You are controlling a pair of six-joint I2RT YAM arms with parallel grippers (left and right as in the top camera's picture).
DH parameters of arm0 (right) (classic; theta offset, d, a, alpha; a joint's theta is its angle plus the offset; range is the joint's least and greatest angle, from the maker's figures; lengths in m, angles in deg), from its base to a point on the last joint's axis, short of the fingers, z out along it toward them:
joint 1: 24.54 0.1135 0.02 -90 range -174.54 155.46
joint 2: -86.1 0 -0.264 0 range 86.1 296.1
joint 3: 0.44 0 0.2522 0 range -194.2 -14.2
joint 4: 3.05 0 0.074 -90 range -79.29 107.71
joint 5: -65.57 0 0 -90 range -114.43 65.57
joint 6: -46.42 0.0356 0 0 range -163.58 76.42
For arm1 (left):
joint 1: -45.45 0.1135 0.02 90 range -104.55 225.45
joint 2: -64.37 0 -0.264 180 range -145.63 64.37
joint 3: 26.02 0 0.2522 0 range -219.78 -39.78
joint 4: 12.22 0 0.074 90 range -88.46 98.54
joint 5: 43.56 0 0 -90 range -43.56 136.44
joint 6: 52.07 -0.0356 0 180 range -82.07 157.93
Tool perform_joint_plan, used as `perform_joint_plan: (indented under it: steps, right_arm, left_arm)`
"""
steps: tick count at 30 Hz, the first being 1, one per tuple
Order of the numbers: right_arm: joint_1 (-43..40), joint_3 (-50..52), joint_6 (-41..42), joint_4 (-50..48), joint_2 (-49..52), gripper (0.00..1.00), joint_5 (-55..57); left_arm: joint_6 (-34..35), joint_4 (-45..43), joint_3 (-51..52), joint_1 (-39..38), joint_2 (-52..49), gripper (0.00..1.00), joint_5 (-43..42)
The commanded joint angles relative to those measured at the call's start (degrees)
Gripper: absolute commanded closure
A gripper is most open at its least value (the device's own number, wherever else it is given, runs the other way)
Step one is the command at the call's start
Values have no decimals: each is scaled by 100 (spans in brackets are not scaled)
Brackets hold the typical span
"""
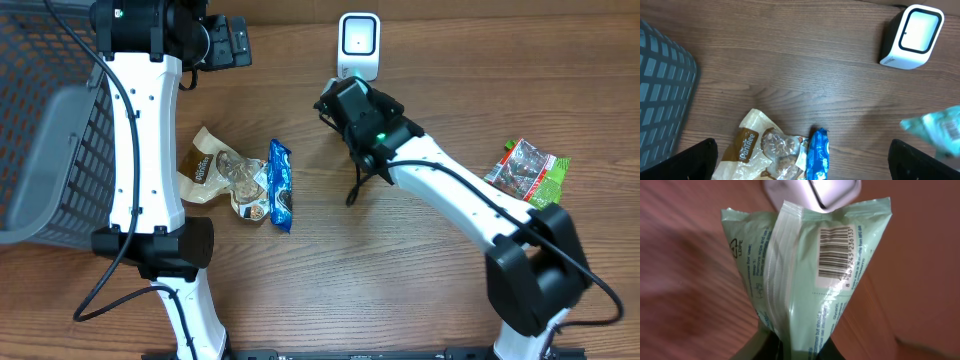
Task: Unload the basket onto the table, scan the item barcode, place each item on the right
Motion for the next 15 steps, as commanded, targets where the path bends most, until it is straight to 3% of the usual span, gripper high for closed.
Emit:
perform_joint_plan:
  steps: [1,8,11,15]
  right_arm:
    - [72,133,778,-122,188,96,1421]
    - [254,459,949,-83,378,95,822]
    - [260,459,1176,90,378,85,55]
    - [254,457,1733,354,376,56,-1051]
  left_arm:
    - [-7,9,-61,-2,0,0,33]
    - [-7,9,-61,-2,0,0,33]
    - [-4,9,-61,-4,0,0,33]
    - [-4,9,-61,-2,0,0,33]
